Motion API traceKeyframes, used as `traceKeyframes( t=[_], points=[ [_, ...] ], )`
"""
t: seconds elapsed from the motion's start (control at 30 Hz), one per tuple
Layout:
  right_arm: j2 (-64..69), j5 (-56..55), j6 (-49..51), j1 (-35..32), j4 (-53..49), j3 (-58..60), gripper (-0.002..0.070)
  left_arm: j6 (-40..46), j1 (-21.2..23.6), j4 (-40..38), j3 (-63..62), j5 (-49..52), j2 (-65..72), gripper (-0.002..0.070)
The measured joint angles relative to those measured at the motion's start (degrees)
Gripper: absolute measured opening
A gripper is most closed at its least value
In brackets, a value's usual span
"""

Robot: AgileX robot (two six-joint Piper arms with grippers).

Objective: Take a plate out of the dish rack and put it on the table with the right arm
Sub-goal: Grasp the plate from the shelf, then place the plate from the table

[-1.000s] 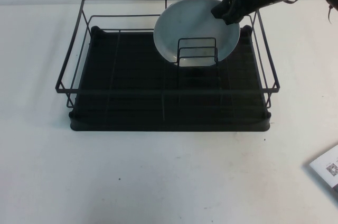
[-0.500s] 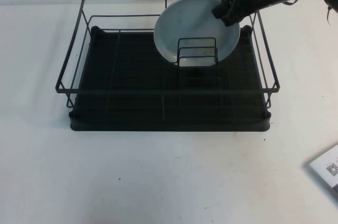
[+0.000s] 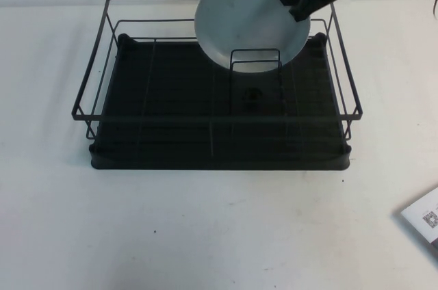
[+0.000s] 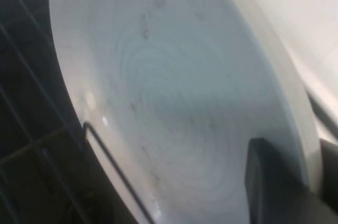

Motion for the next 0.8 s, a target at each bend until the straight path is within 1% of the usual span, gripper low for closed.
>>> traceKeyframes(
  t=[0.17, 0.2, 0.47, 0.57, 0.67, 0.8],
  points=[
    [-2.91, -0.22, 0.00, 0.00, 0.00, 0.00, 0.0081, 0.00, 0.00, 0.00, 0.00, 0.00, 0.00, -0.0004],
    [-3.64, -0.22, 0.00, 0.00, -0.24, 0.00, 0.0067, 0.00, 0.00, 0.00, 0.00, 0.00, 0.00, -0.0004],
    [-12.41, 4.31, 3.50, 0.00, -2.49, 0.00, 0.0065, 0.00, 0.00, 0.00, 0.00, 0.00, 0.00, -0.0004],
    [-16.68, 6.30, 7.37, 0.00, -4.74, 0.00, 0.0065, 0.00, 0.00, 0.00, 0.00, 0.00, 0.00, -0.0004],
    [-20.71, 9.34, 13.07, 0.00, -9.05, 0.00, 0.0065, 0.00, 0.00, 0.00, 0.00, 0.00, 0.00, -0.0004],
    [-26.07, 16.96, 20.67, 0.00, -15.17, 0.00, 0.0065, 0.00, 0.00, 0.00, 0.00, 0.00, 0.00, -0.0004]
  ],
)
